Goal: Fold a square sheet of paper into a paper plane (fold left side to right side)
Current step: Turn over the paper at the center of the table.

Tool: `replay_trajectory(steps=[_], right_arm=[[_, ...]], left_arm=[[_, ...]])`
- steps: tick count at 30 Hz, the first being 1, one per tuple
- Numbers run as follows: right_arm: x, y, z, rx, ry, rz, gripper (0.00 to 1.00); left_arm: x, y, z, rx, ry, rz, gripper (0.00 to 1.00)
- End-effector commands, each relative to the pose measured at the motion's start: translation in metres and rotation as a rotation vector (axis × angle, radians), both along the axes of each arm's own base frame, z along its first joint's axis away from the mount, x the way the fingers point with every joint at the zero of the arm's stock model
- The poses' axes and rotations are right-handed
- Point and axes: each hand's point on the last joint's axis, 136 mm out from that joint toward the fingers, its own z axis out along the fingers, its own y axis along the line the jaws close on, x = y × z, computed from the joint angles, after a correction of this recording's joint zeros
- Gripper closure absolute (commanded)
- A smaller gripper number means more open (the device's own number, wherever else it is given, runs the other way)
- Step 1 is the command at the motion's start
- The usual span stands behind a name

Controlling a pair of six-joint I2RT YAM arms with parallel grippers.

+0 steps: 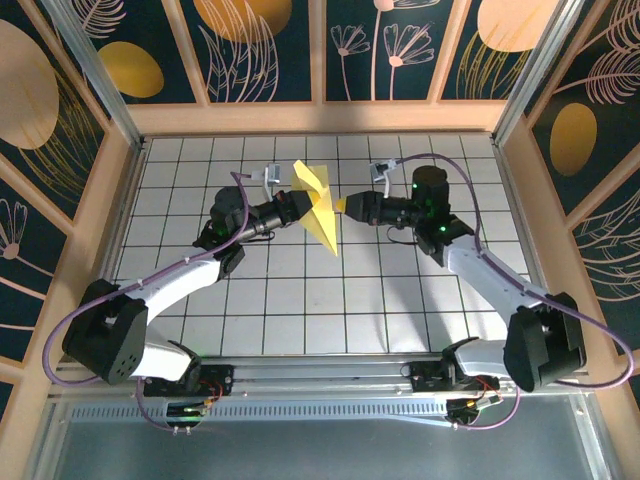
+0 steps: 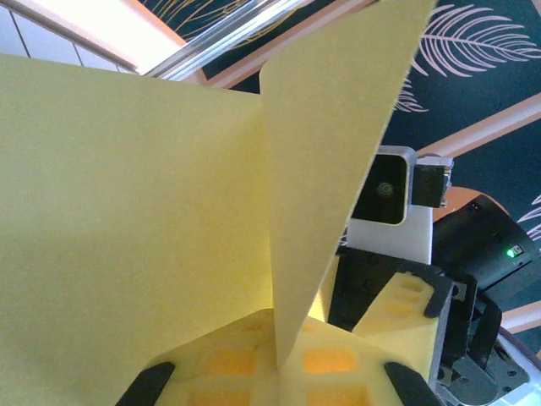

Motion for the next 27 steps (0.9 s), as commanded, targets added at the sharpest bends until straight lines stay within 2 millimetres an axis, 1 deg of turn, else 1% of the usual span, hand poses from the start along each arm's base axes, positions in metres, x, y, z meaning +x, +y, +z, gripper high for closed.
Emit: replay_trajectory(steps=[1,4,8,11,13,16,18,20,24,27], right_arm=[[0.000,-0.015,0.006,-0.031,-0.039,-0.051,0.51],[-0.008,-0.015,-0.006,-0.030,0.000,-0.028,0.38],[-0.024,-0.005,-0.011,0.015,0.021,0.046,0.27],[-0.035,0.004,-0.010,0.055,0.022,0.104,0.24],[-0.039,0.010,-0.007,0.075,0.018,0.137,0.23],[-0.040,0.017,-0.002,0.086,0.001,0.158,0.23],[-0.037,0.019,0.001,0.091,-0.009,0.159,0.25],[-0.034,0.020,0.005,0.095,-0.018,0.157,0.31],[-0.027,0.022,0.014,0.102,-0.039,0.150,0.48],[-0.022,0.022,0.019,0.105,-0.053,0.135,0.58]], left_arm=[[-0.003,-0.001,0.034,-0.061,-0.081,-0.002,0.97],[-0.003,-0.002,0.039,-0.074,-0.088,-0.009,0.97],[-0.003,-0.006,0.042,-0.078,-0.089,-0.025,0.97],[-0.003,-0.010,0.042,-0.078,-0.086,-0.035,0.97],[-0.003,-0.012,0.041,-0.080,-0.083,-0.041,0.97],[-0.004,-0.015,0.041,-0.080,-0.080,-0.051,0.97],[-0.004,-0.016,0.041,-0.082,-0.076,-0.055,0.97],[-0.005,-0.017,0.040,-0.081,-0.070,-0.062,0.97],[-0.005,-0.020,0.038,-0.083,-0.060,-0.071,0.96],[-0.006,-0.022,0.037,-0.083,-0.054,-0.082,0.93]])
